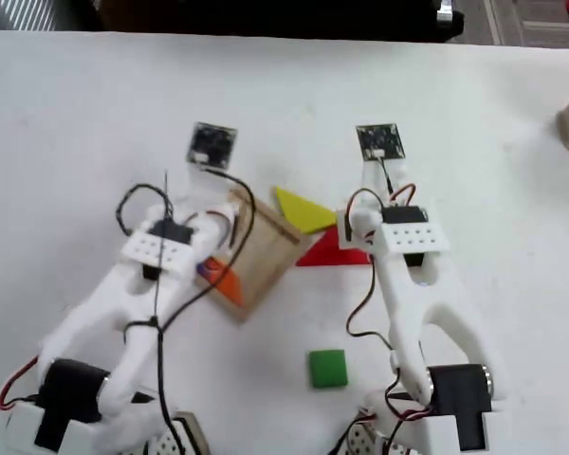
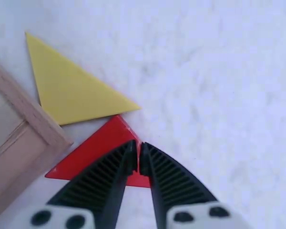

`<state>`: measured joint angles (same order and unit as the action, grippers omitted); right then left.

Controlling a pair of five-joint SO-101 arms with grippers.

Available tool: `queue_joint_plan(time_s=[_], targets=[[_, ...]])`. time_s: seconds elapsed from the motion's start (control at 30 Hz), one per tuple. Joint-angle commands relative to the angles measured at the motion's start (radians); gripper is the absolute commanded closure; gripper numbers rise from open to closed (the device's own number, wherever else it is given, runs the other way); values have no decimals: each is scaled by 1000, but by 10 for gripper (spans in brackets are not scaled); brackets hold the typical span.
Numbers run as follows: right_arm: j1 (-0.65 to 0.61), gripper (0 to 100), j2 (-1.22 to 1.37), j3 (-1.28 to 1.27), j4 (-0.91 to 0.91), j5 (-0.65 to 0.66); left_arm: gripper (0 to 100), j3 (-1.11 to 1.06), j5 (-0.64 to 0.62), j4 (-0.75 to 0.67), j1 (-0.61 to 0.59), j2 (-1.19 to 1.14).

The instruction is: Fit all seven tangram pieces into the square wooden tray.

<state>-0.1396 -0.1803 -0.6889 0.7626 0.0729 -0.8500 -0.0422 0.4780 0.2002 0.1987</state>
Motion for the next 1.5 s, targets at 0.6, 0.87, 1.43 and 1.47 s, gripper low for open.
queue_joint_plan(time_s=[0.6,0.87,1.43,1.47], targets=[[-8,981,-4,17,-10,20,977,180,-5,2,18,-220],[-8,981,-4,17,-10,20,977,178,-8,2,-47,-183],[-10,981,-4,17,-10,20,977,89,-9,-51,-4,-16],[-10,981,-4,17,-12,20,977,71,-11,-87,10,-12]])
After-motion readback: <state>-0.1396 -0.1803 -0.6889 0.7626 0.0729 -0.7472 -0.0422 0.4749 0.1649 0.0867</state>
